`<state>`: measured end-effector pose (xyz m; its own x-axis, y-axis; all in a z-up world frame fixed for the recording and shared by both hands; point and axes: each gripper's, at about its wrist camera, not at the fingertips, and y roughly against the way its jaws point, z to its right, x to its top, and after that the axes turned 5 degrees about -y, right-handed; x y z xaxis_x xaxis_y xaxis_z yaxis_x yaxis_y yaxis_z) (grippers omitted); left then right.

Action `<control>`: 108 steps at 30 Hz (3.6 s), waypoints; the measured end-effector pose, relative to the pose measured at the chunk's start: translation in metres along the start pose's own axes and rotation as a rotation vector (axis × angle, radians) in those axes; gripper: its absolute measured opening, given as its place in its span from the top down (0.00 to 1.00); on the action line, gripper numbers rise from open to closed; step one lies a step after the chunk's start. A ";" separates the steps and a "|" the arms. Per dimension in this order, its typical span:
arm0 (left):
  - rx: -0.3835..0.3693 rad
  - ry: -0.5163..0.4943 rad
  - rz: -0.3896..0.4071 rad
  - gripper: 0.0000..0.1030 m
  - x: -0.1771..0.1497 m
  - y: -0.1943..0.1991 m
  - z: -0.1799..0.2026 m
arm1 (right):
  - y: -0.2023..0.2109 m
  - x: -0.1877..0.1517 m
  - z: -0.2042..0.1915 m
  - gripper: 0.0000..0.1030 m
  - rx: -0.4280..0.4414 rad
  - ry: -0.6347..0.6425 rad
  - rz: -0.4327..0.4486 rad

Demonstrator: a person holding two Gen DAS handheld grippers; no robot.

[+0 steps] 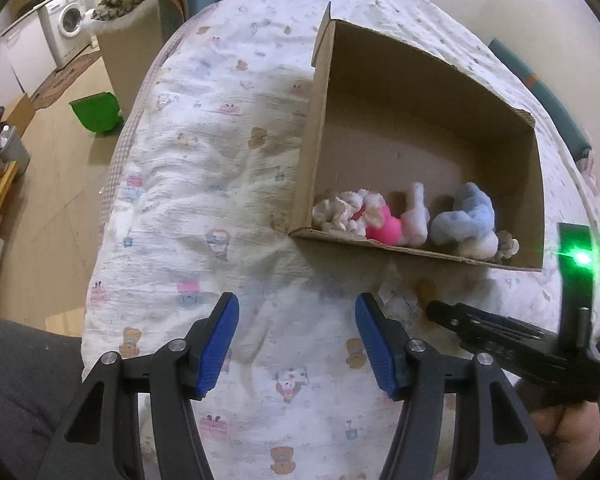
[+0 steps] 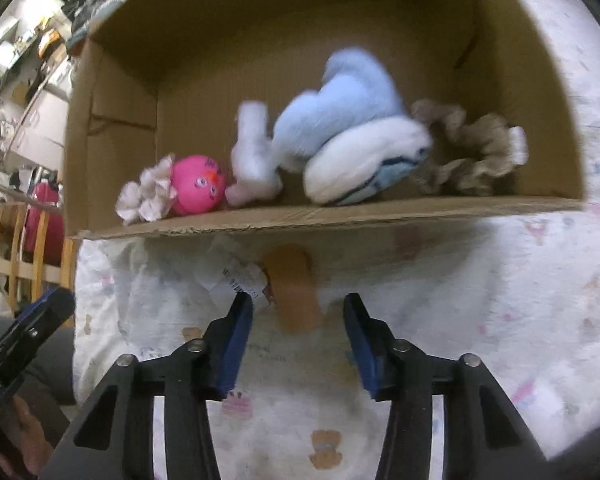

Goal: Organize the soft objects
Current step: 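Grasp the tan foam cone with the right tool while the left tool grasps the clear plastic bag, then carry the cone and bag into the box and open both tools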

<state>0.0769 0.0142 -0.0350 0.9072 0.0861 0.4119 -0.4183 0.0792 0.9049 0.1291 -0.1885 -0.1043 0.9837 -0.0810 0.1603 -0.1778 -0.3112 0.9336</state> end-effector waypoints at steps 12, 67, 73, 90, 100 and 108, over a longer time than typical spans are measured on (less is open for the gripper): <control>-0.012 -0.023 -0.037 0.45 0.000 -0.015 0.009 | 0.000 0.000 0.008 0.93 0.018 -0.014 -0.016; 0.039 -0.237 0.022 0.78 -0.015 0.022 0.039 | 0.086 -0.030 0.028 0.93 0.184 -0.077 0.143; 0.064 -0.190 0.103 0.78 0.011 0.042 0.024 | 0.113 -0.032 0.013 0.93 0.273 -0.012 0.235; 0.047 -0.230 0.225 0.78 0.062 0.057 0.038 | 0.154 0.011 0.003 0.93 0.335 0.007 0.380; -0.007 -0.239 0.189 0.78 0.074 0.011 0.043 | 0.118 0.038 0.013 0.93 0.323 -0.023 0.348; -0.046 -0.202 0.137 0.78 0.071 -0.021 0.038 | 0.080 0.037 0.015 0.93 0.307 -0.049 0.269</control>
<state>0.1517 -0.0191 -0.0210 0.8303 -0.1010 0.5481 -0.5358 0.1260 0.8349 0.1510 -0.2306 -0.0289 0.9001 -0.2409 0.3630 -0.4351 -0.5403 0.7203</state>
